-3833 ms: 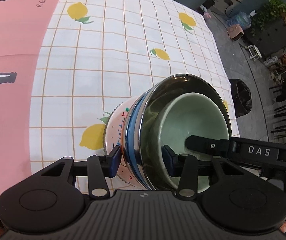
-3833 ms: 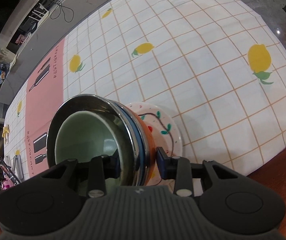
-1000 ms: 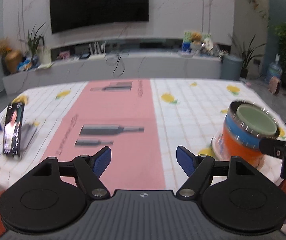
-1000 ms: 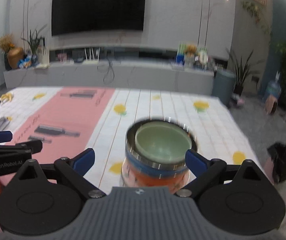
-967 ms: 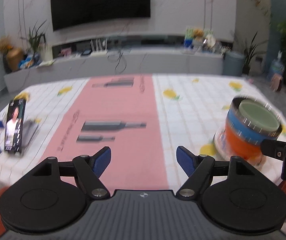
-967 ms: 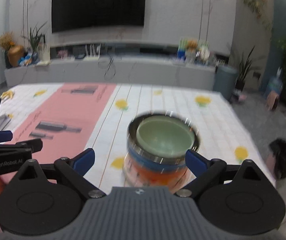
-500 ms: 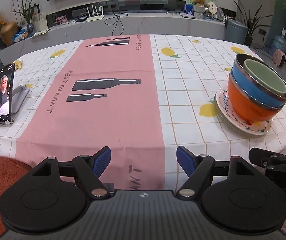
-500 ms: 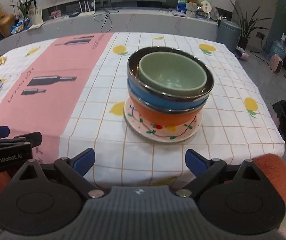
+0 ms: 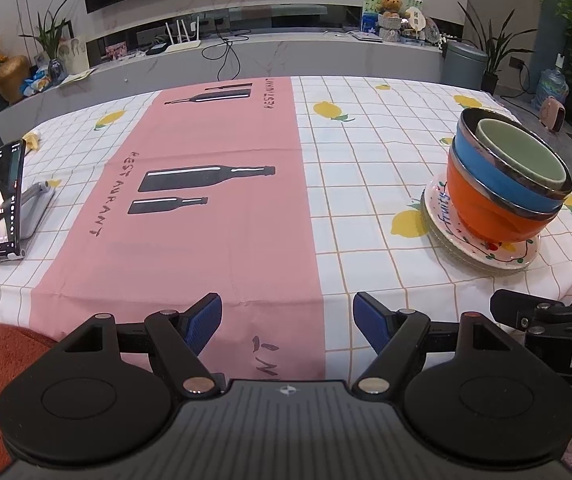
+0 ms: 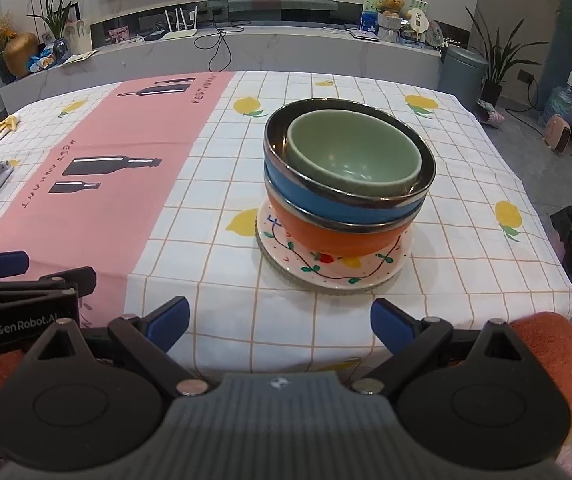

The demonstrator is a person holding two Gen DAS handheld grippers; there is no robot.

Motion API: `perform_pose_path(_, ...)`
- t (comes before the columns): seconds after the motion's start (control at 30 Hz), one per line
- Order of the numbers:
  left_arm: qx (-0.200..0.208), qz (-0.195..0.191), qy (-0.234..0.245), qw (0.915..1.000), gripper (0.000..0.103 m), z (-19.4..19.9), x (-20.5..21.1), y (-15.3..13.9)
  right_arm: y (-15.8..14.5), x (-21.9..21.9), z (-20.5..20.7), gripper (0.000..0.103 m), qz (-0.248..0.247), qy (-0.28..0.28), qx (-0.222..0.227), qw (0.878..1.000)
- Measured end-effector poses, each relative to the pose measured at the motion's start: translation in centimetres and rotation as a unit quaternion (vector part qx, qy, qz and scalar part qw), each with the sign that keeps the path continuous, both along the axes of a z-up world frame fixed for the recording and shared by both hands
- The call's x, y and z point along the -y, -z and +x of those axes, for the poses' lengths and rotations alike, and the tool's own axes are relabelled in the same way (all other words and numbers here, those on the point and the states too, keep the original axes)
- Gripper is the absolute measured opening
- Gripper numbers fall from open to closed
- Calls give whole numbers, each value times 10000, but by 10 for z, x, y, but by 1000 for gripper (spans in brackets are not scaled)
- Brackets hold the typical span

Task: Organize plates and bowls

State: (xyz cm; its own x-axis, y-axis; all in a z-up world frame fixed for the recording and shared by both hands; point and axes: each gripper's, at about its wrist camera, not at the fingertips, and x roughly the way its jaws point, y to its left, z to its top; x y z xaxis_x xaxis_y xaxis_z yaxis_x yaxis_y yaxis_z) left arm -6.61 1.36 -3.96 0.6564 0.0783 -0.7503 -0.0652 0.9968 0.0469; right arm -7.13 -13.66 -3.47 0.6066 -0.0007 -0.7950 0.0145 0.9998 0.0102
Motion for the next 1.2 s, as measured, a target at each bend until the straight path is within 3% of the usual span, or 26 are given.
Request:
perform_pose_path(0.43, 110, -78, 468, 9988, 88, 6, 10, 1, 1, 13, -1, 95, 164, 308, -4, 9994)
perform_pose_path(1.2, 36, -41, 482, 9988, 88, 11, 11, 6, 8, 18, 7, 95, 246, 322, -197, 9990)
